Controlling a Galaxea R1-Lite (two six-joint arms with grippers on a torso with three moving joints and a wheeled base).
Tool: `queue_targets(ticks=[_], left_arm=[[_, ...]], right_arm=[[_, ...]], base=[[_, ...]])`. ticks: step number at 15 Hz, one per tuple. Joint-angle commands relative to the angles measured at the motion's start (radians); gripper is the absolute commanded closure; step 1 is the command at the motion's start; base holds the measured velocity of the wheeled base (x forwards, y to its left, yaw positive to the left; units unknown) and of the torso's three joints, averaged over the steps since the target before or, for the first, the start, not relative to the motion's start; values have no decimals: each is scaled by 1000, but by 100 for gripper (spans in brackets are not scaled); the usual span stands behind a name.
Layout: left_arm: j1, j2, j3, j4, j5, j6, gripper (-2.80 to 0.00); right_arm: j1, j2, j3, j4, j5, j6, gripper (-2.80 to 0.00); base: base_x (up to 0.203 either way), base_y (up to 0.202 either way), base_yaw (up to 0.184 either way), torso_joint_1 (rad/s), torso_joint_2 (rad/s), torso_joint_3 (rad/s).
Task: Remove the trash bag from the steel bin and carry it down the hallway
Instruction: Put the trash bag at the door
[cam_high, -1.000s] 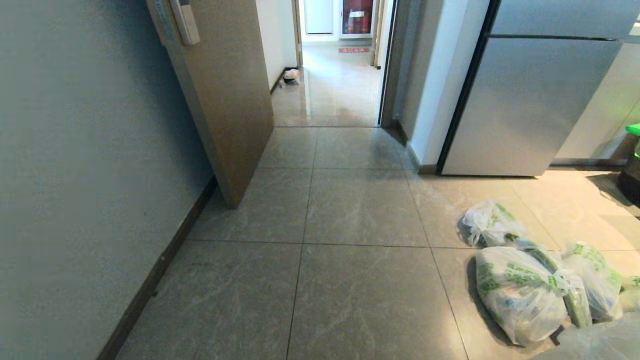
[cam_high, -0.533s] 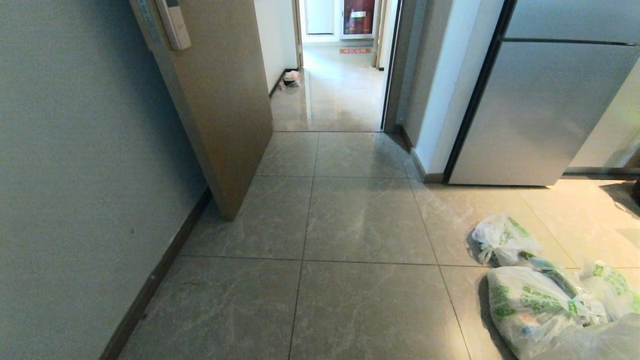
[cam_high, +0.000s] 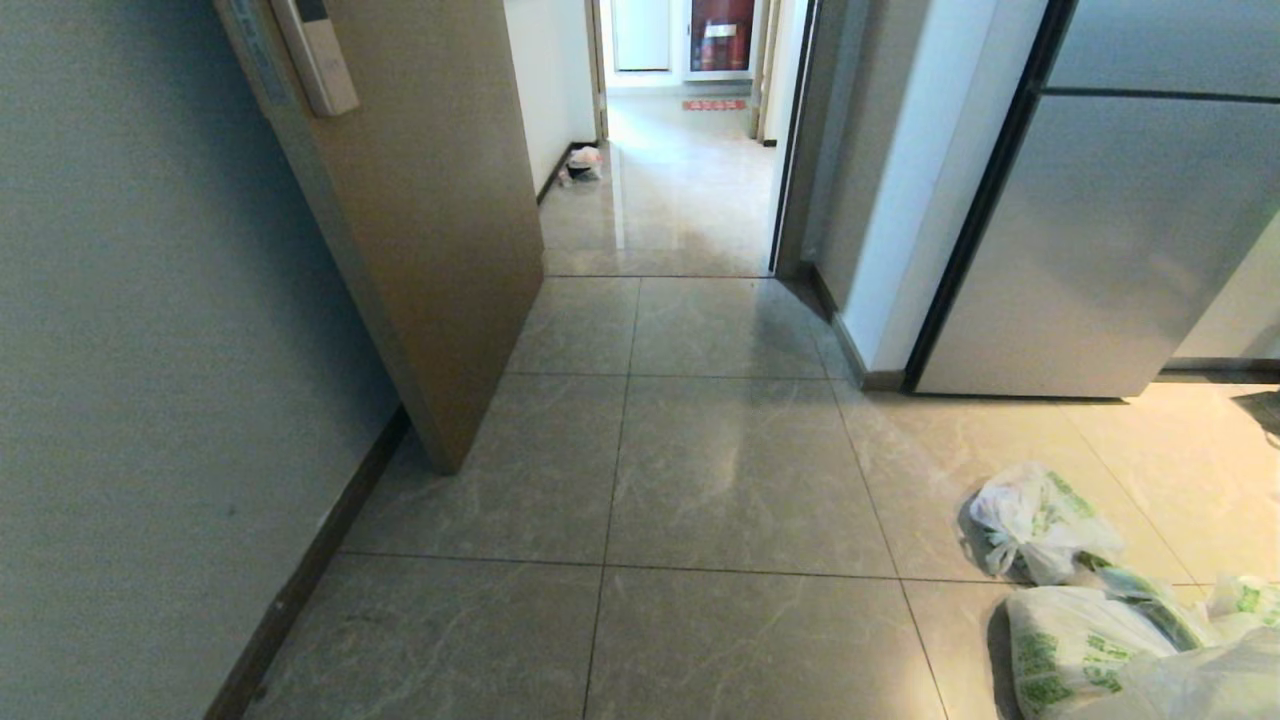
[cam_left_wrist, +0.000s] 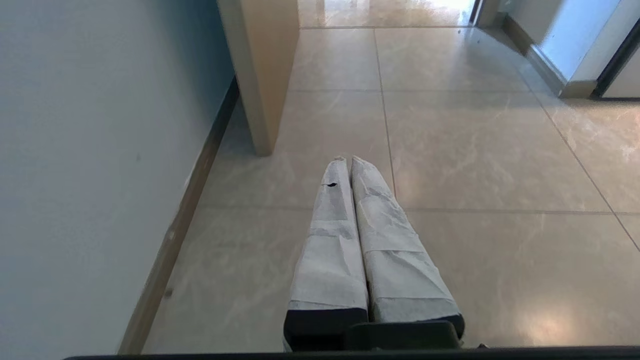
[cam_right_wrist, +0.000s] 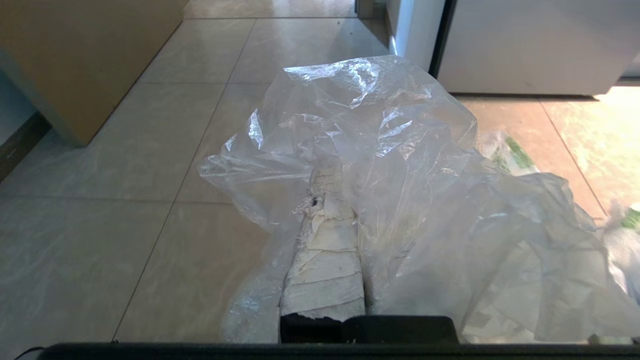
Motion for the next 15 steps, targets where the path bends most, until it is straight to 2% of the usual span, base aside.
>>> queue_targets(ticks=[1, 15], left_arm=[[0, 0, 0, 0, 0, 0, 0], [0, 0, 0, 0, 0, 0, 0]], right_arm=[[0, 0, 2, -2, 0, 0, 0], [0, 0, 2, 0, 0, 0, 0]], base=[[190, 0, -2, -2, 2, 2], [193, 0, 1, 4, 2, 2]])
